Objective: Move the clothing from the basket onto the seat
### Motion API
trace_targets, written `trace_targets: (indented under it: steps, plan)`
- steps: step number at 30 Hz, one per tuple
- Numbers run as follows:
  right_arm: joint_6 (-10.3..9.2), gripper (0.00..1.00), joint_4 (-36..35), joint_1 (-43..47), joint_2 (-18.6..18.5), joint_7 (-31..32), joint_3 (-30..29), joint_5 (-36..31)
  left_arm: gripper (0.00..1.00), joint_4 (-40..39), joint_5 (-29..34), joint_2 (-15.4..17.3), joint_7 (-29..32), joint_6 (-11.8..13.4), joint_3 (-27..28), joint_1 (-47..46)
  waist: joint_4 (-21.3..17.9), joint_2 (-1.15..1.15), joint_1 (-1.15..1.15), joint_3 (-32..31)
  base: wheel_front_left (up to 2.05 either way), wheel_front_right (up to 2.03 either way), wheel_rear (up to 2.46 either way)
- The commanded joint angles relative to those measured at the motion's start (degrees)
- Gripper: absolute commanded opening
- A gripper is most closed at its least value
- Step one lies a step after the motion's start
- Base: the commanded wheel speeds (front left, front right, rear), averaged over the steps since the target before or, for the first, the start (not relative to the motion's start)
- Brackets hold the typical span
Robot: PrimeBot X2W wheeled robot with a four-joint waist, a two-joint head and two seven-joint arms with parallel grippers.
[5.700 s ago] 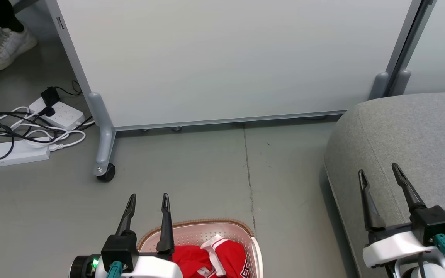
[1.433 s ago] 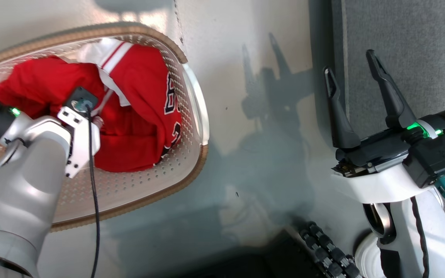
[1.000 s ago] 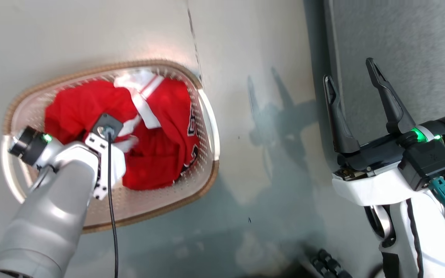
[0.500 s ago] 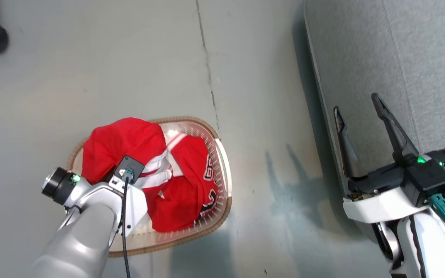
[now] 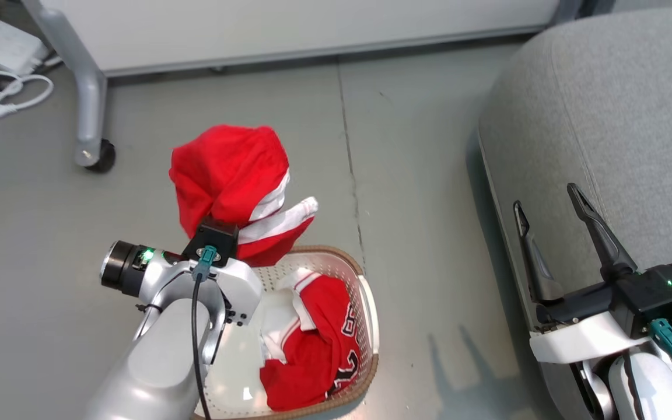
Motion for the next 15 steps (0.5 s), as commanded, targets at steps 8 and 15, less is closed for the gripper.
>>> trace_targets:
  steps: [8, 15]
  plan:
    - [0.0, 1.0, 0.4, 3.1, -0.7, -0.2, 0.3, 0.8, 0.0, -27.6, 0.7, 0.3, -0.3, -0.4, 8.8, 10.4, 1.7, 0.0, 0.0, -7.5, 0.0, 0.0, 0.0]
    - [0.0, 1.0, 0.7, 4.4, -0.8, -0.2, 0.6, 0.7, 0.0, -42.2, 3.1, -0.7, -0.3, -2.6, 11.8, 14.1, 2.0, 0.0, 0.0, -9.4, 0.0, 0.0, 0.0]
